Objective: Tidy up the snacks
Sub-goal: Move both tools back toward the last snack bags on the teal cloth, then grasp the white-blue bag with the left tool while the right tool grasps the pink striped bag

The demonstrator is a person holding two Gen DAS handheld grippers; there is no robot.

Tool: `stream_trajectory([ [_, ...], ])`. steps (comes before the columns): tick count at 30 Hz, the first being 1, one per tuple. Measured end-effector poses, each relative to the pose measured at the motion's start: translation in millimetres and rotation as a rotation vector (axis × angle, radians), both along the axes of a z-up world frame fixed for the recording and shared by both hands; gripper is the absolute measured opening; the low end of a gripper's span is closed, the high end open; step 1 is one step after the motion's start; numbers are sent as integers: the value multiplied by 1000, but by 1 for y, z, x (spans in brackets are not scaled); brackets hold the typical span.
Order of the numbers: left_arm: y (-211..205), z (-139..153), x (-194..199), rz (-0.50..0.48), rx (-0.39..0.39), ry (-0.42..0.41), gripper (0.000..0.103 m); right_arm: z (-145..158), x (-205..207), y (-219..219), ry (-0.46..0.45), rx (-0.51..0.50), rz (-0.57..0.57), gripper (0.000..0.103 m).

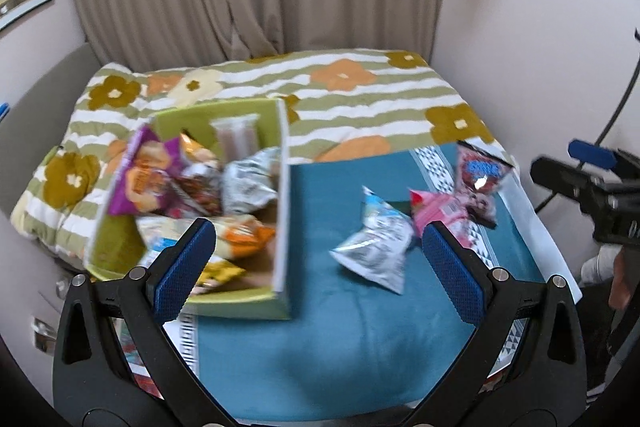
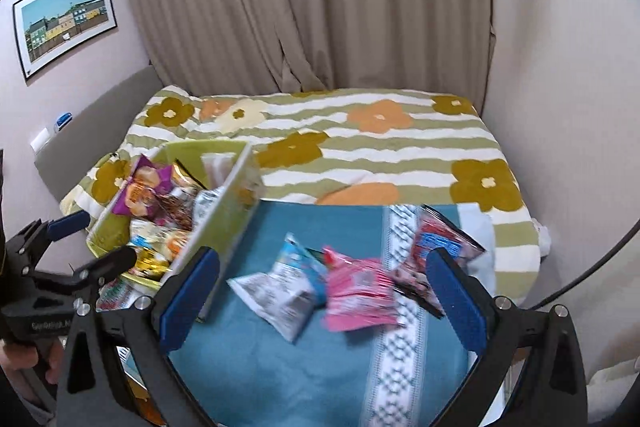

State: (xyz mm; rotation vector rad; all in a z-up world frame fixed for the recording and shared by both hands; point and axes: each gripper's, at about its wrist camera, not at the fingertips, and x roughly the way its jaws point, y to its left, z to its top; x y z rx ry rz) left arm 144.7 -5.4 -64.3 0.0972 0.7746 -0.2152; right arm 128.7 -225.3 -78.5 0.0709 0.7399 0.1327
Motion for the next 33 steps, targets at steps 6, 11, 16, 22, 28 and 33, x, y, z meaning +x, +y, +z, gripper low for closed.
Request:
stream_trajectory([
  [6, -49, -34, 6, -53, 51, 51, 102, -29, 12, -45, 66, 48, -5, 103],
  [11, -77, -70, 29, -95, 119, 103, 102, -66, 30, -65, 140, 139, -11, 103],
  [16, -95, -106, 57, -128, 161, 167, 102, -100, 51, -71, 197, 180, -8, 103],
  [22, -102, -135, 80, -142, 196, 220, 102, -128, 77, -69, 272, 234, 11, 103],
  [28, -105, -160, 100, -163, 217, 283, 102, -155, 99, -60, 345, 248, 24, 103],
  [33, -107, -175, 109, -197, 209, 327, 102, -173, 109, -56, 387, 270, 26, 103],
])
